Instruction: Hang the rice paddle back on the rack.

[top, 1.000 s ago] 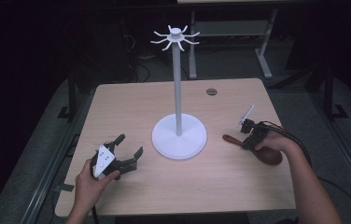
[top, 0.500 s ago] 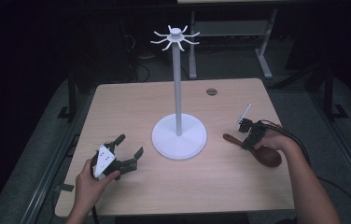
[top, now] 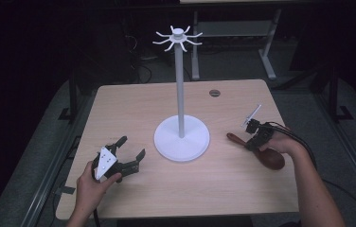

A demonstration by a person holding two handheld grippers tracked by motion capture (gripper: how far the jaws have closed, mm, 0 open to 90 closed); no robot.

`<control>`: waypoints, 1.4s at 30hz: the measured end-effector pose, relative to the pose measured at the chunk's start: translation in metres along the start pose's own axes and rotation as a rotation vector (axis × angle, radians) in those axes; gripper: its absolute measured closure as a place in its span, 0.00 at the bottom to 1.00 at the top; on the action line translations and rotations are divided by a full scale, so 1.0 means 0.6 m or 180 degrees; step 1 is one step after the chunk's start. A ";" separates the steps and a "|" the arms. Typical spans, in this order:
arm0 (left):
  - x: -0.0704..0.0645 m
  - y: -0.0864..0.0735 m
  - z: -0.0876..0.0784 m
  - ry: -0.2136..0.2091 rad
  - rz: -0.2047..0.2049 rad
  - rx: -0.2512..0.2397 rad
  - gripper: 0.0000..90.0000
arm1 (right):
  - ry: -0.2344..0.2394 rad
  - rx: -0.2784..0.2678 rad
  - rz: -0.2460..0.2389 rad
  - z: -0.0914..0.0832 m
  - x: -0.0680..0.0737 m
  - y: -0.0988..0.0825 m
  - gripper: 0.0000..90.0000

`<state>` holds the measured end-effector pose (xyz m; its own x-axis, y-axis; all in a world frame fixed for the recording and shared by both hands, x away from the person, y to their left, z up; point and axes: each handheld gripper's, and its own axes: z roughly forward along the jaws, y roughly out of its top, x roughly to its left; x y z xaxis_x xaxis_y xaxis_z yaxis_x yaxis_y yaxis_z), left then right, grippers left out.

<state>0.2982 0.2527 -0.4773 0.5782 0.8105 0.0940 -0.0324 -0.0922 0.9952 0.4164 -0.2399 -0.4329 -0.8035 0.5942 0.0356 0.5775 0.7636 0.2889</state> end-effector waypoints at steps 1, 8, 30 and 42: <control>0.000 0.000 0.000 0.0000 0.0000 0.0000 0.15 | 0.0016 -0.0076 0.0011 -0.003 -0.001 -0.002 0.87; 0.000 0.000 0.000 -0.0004 0.0015 0.0008 0.15 | 0.0049 -0.0552 0.0140 -0.029 -0.002 -0.018 0.87; -0.003 0.000 0.001 -0.0020 0.0020 0.0018 0.15 | -0.0080 -0.1738 0.0467 -0.071 0.007 -0.064 0.87; -0.004 0.000 0.001 -0.0041 0.0032 0.0024 0.15 | -0.0129 -0.2421 0.0500 -0.075 0.014 -0.076 0.87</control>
<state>0.2975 0.2506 -0.4773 0.5884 0.8019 0.1037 -0.0322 -0.1049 0.9940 0.3770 -0.2810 -0.4029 -0.7061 0.7011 0.0996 0.4144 0.2951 0.8609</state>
